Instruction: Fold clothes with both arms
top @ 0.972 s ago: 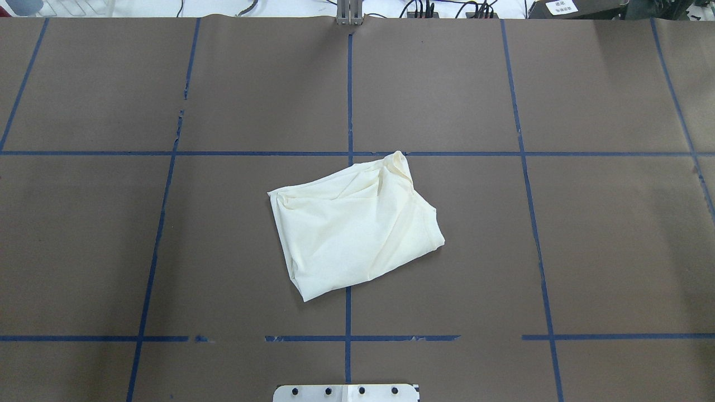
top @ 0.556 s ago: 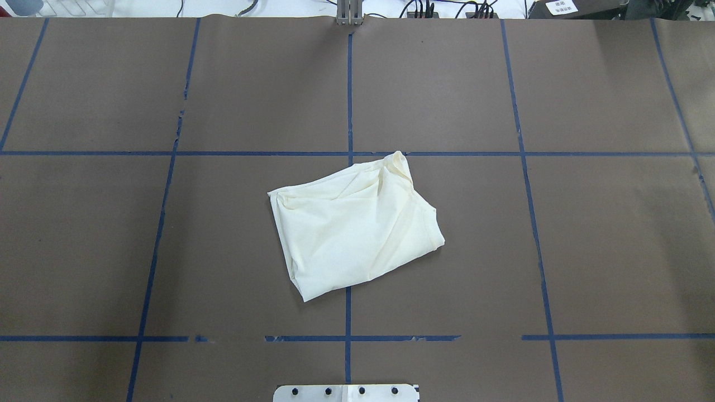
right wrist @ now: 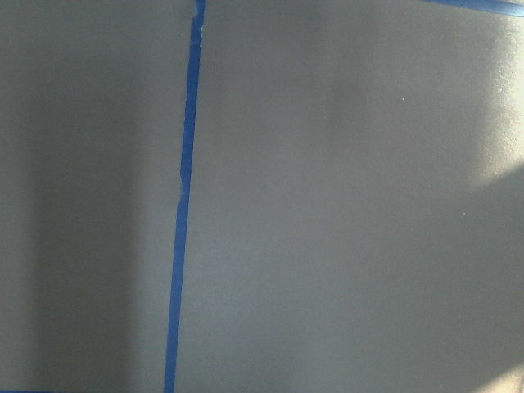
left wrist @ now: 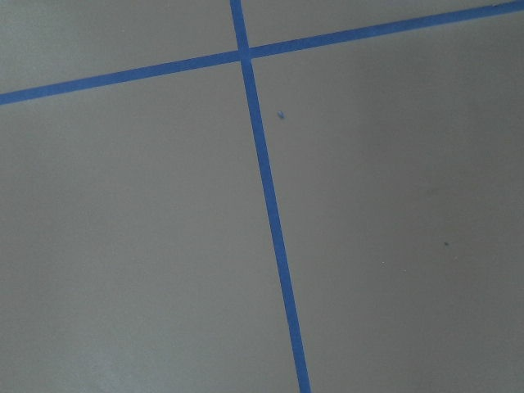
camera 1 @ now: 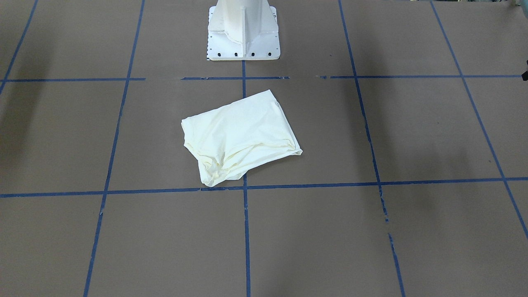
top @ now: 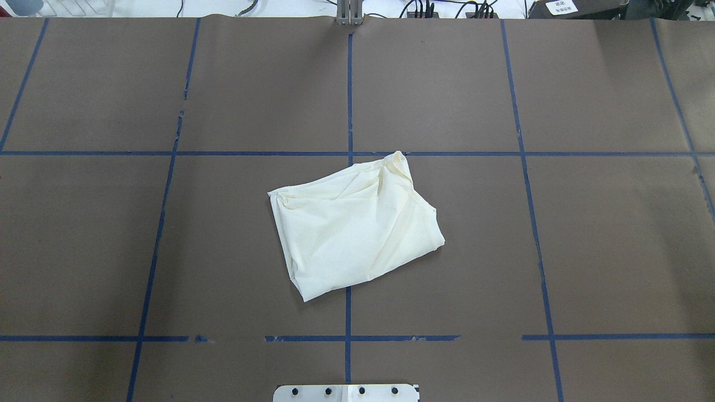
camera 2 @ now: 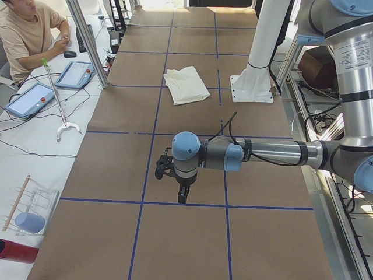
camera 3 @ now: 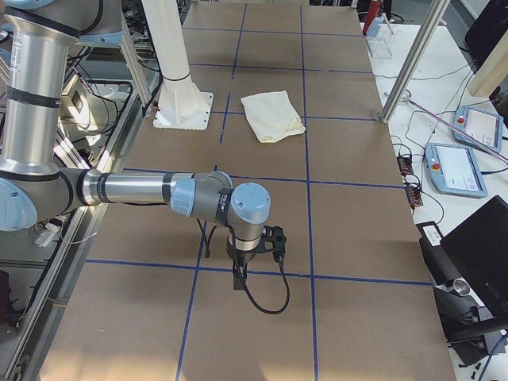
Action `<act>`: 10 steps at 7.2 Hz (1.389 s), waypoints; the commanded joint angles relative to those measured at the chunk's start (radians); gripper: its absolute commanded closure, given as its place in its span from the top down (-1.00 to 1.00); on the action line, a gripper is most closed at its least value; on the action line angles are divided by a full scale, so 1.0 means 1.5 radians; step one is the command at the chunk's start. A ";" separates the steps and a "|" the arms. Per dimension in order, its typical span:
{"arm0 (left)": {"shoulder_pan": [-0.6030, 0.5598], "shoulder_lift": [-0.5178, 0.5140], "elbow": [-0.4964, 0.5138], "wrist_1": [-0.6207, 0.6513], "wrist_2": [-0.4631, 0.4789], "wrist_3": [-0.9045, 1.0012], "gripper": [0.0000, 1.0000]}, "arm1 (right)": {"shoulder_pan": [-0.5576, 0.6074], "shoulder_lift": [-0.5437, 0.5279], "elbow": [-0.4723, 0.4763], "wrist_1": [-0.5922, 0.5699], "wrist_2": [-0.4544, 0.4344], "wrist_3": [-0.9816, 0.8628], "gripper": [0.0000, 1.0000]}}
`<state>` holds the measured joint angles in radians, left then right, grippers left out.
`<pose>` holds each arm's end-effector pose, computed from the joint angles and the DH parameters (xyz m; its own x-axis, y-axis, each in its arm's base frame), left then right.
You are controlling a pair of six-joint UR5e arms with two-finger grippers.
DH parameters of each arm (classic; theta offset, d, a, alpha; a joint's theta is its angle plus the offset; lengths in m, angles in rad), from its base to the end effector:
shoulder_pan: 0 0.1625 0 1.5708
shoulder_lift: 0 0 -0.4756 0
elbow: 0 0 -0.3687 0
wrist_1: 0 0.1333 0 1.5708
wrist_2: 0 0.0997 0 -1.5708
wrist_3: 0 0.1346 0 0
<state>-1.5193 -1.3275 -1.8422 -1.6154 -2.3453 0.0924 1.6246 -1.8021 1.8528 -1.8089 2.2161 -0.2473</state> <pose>-0.0206 -0.3619 0.7024 0.7034 0.1791 -0.6878 -0.1167 0.9837 0.1367 0.0704 -0.3338 0.7310 0.7806 -0.0900 0.6185 0.1426 0.9891 -0.0360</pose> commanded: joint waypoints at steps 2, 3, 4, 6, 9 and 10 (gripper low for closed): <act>-0.001 0.001 -0.001 0.001 0.004 -0.003 1.00 | 0.000 0.005 -0.003 0.001 -0.002 0.000 1.00; 0.000 0.000 -0.007 0.005 0.005 -0.003 1.00 | 0.000 0.006 -0.003 0.001 -0.003 0.000 1.00; 0.000 0.000 -0.007 0.007 0.004 -0.003 1.00 | 0.000 0.005 -0.005 0.002 -0.003 -0.001 1.00; 0.000 -0.002 -0.008 0.035 -0.002 -0.003 1.00 | -0.001 0.002 -0.039 0.082 -0.001 0.000 1.00; -0.001 -0.001 -0.012 0.031 0.000 -0.002 1.00 | -0.010 0.005 -0.069 0.123 0.006 0.002 1.00; -0.001 -0.001 -0.019 0.031 0.001 -0.002 1.00 | -0.010 0.005 -0.069 0.123 0.006 0.001 1.00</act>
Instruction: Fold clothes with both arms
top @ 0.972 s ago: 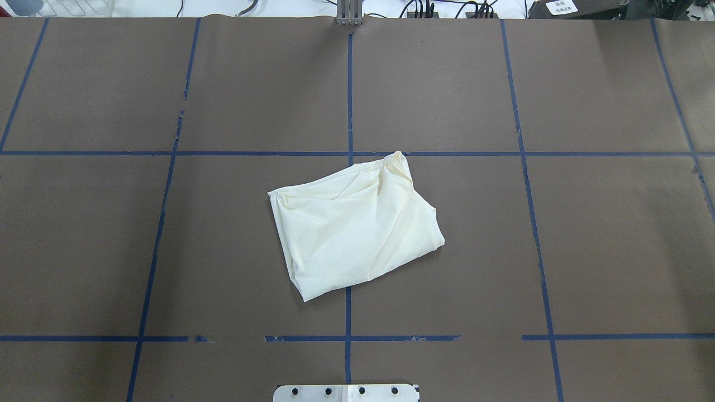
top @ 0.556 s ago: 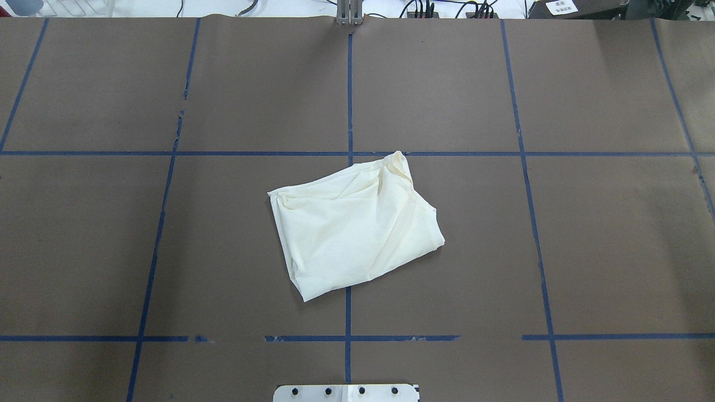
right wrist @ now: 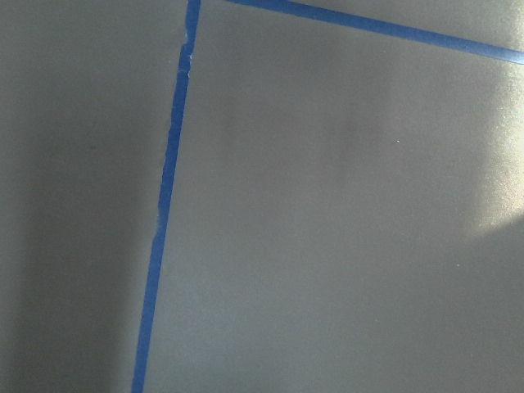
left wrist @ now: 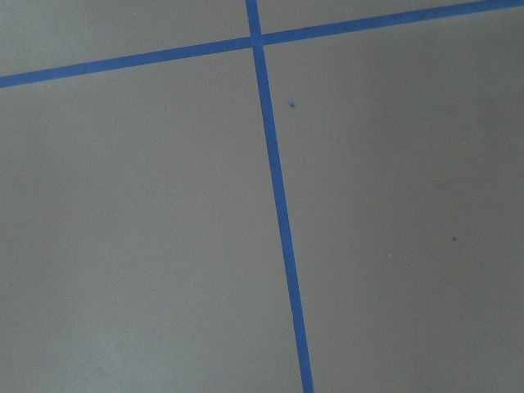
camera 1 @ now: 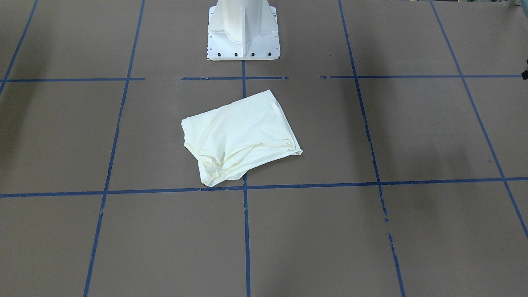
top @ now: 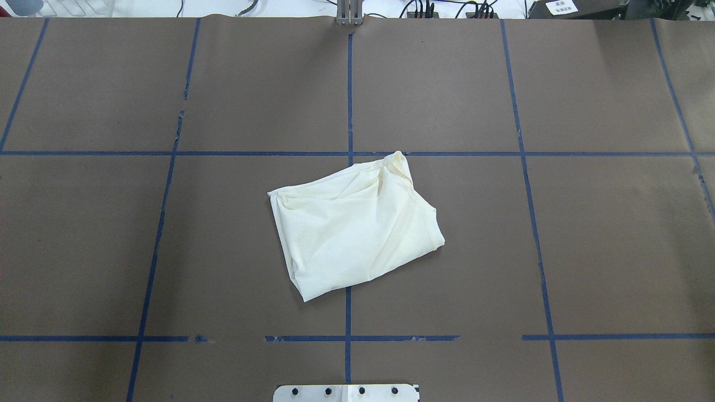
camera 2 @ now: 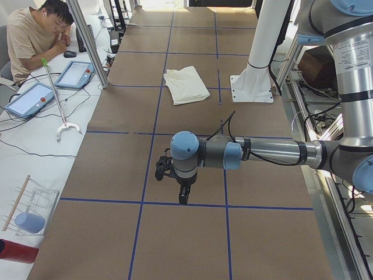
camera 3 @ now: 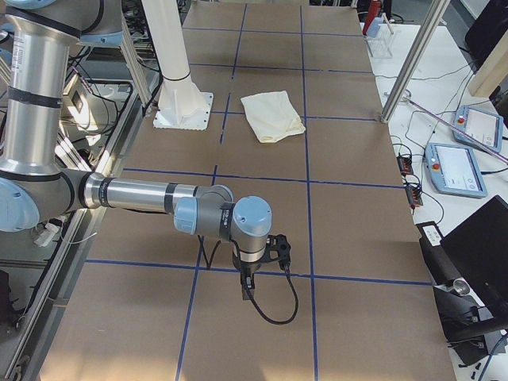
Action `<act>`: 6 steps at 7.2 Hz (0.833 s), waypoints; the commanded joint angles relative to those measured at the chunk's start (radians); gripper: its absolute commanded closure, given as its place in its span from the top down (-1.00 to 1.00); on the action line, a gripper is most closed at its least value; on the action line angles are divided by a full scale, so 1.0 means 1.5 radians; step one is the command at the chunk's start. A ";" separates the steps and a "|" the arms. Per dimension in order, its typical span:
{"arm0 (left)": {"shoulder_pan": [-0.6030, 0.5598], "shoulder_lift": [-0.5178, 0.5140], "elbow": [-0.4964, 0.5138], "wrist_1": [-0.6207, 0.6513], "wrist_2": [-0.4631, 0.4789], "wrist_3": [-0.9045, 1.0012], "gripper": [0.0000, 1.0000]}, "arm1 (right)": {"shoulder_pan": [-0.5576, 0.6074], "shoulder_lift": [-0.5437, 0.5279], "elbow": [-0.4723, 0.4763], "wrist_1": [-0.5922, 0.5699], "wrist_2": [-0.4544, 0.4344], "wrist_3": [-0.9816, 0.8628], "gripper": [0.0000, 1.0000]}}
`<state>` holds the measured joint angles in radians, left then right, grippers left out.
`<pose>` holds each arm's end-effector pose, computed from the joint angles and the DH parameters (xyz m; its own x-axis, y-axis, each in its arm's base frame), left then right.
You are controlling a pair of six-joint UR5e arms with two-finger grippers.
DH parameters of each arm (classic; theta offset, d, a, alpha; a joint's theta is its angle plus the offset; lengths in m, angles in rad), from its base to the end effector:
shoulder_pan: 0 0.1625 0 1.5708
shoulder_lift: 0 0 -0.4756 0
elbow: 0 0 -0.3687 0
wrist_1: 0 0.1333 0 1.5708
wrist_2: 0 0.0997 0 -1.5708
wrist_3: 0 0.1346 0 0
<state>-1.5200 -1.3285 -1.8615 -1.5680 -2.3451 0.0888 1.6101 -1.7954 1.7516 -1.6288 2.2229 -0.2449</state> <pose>-0.0210 -0.3597 0.6979 0.7051 0.1564 -0.6917 -0.1137 0.9877 0.1074 0.0654 -0.3484 0.7589 0.7776 -0.1509 0.6103 0.1541 0.9869 0.0478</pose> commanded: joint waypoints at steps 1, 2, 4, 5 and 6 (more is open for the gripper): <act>0.000 0.000 -0.012 -0.001 0.002 -0.001 1.00 | -0.001 0.000 -0.002 0.003 0.002 0.000 1.00; 0.000 0.001 -0.013 -0.001 0.003 0.000 1.00 | -0.001 0.000 -0.002 0.002 0.003 0.000 1.00; -0.001 0.004 -0.014 0.000 0.002 0.000 1.00 | -0.001 -0.002 -0.033 0.003 0.008 -0.008 1.00; 0.000 0.004 -0.015 0.000 0.002 0.000 1.00 | -0.001 -0.007 -0.036 0.001 0.007 -0.012 1.00; 0.000 0.004 -0.015 0.000 0.002 0.000 1.00 | -0.001 -0.009 -0.037 0.003 0.007 -0.012 1.00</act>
